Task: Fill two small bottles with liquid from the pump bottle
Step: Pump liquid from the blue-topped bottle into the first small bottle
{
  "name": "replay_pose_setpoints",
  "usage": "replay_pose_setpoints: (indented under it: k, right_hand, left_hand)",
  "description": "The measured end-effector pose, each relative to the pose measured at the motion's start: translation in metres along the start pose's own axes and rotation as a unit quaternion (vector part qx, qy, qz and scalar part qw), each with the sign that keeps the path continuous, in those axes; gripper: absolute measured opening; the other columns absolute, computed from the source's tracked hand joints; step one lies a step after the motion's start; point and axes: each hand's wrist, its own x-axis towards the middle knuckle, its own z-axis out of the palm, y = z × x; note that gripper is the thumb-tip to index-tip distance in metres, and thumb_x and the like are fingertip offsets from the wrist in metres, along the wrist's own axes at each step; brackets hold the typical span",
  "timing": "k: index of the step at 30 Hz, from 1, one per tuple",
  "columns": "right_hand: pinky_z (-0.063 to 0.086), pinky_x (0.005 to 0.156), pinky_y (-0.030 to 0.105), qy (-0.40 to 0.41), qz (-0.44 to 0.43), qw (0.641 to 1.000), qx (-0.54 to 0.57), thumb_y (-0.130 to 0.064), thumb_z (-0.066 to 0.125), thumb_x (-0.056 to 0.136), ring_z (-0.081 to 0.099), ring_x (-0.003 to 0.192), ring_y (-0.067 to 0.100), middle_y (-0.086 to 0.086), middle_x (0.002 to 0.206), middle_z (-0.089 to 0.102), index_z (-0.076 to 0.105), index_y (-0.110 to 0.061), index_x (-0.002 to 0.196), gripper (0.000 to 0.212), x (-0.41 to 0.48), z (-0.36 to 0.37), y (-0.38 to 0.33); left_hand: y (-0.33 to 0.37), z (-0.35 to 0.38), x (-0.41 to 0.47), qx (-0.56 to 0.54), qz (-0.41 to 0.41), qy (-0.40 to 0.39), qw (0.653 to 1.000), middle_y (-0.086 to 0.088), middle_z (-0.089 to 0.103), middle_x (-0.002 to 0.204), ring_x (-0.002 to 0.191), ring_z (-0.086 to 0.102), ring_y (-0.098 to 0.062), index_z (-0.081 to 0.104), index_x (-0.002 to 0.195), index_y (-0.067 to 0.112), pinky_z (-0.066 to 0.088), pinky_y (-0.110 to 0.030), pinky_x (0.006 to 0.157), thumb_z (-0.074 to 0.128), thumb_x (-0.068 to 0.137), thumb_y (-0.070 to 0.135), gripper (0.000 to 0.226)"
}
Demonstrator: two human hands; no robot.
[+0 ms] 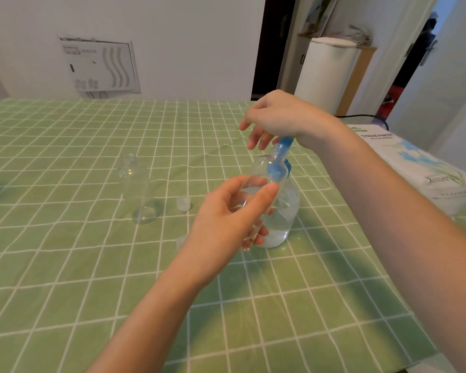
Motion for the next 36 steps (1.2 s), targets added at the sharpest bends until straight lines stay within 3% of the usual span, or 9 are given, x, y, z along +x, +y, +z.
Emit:
replay_pose_setpoints:
  k: [3,6,8,14,20,24,30,33,36]
  right_hand:
    - [0.047,0.070,0.030,-0.006,0.015,1.000,-0.024,-0.028,0.040,0.095,0.063,0.072,0.018,0.000,0.071,0.072,0.068,-0.013,0.099,0.032,0.000,-0.001,0.002]
    - [0.048,0.076,0.034,-0.027,0.053,0.997,-0.046,-0.040,0.035,0.096,0.064,0.093,0.024,0.007,0.098,0.071,0.070,-0.017,0.095,0.042,0.002,0.003,0.005]
    - [0.048,0.080,0.037,-0.042,0.077,0.995,-0.042,-0.043,0.033,0.096,0.062,0.097,0.025,0.007,0.105,0.067,0.069,-0.019,0.090,0.044,0.002,0.006,0.006]
    - [0.041,0.062,0.029,-0.076,0.098,0.991,-0.044,-0.037,0.039,0.093,0.058,0.084,0.019,0.000,0.090,0.065,0.068,-0.020,0.087,0.034,0.002,0.010,0.008]
    - [0.043,0.067,0.031,-0.083,0.098,0.991,-0.039,-0.027,0.042,0.093,0.051,0.070,0.020,-0.003,0.081,0.061,0.067,-0.015,0.089,0.028,0.003,0.019,0.013]
    - [0.039,0.059,0.026,-0.072,0.090,0.992,-0.047,-0.026,0.043,0.093,0.051,0.067,0.015,-0.003,0.079,0.062,0.068,-0.014,0.094,0.027,0.002,0.018,0.011]
    - [0.036,0.055,0.025,-0.035,0.050,0.993,-0.097,-0.025,0.046,0.091,0.053,0.074,0.020,0.012,0.107,0.071,0.065,-0.004,0.110,0.034,0.002,0.007,0.002]
    - [0.039,0.058,0.025,-0.057,0.054,0.992,-0.099,-0.024,0.047,0.092,0.057,0.082,0.021,0.008,0.107,0.071,0.067,-0.012,0.097,0.024,0.003,0.008,0.001]
    - [0.050,0.076,0.032,-0.065,0.061,0.993,-0.078,-0.026,0.049,0.090,0.063,0.099,0.026,0.007,0.107,0.069,0.066,-0.019,0.086,0.019,0.001,0.009,0.002]
  left_hand:
    - [-0.001,0.000,0.000,0.002,0.000,-0.002,1.000,0.002,0.065,0.068,0.053,0.056,-0.015,0.065,0.099,0.022,0.050,-0.020,0.048,0.063,0.064,0.048,0.043]
    - [-0.001,0.000,0.000,0.004,-0.002,-0.001,1.000,0.003,0.067,0.069,0.052,0.058,-0.012,0.065,0.098,0.022,0.050,-0.020,0.048,0.063,0.064,0.048,0.043]
    - [-0.001,0.000,0.000,0.002,-0.004,0.004,1.000,0.003,0.067,0.069,0.051,0.057,-0.012,0.065,0.097,0.022,0.049,-0.019,0.048,0.063,0.064,0.048,0.042]
    - [-0.001,0.001,-0.002,-0.011,-0.014,0.013,1.000,0.001,0.066,0.068,0.049,0.055,-0.014,0.065,0.096,0.018,0.043,-0.016,0.042,0.064,0.070,0.042,0.035]
    - [-0.004,0.000,-0.005,0.004,-0.025,0.013,1.000,-0.001,0.065,0.070,0.047,0.055,-0.010,0.064,0.099,0.017,0.044,-0.019,0.043,0.063,0.078,0.035,0.028]
    - [-0.004,0.000,-0.005,0.010,-0.025,0.013,1.000,-0.003,0.065,0.072,0.048,0.056,-0.009,0.065,0.097,0.019,0.047,-0.018,0.045,0.062,0.076,0.037,0.027]
    - [0.000,0.002,-0.002,0.004,-0.007,0.018,1.000,0.004,0.068,0.068,0.050,0.058,-0.010,0.067,0.091,0.027,0.043,-0.016,0.042,0.063,0.064,0.047,0.034]
    - [-0.001,0.001,-0.002,0.005,-0.005,0.019,1.000,0.003,0.068,0.068,0.051,0.059,-0.010,0.067,0.090,0.028,0.044,-0.016,0.044,0.063,0.064,0.048,0.033]
    - [-0.002,0.001,-0.002,0.001,-0.005,0.021,1.000,0.003,0.067,0.067,0.051,0.058,-0.010,0.067,0.090,0.027,0.044,-0.016,0.044,0.063,0.064,0.047,0.034]
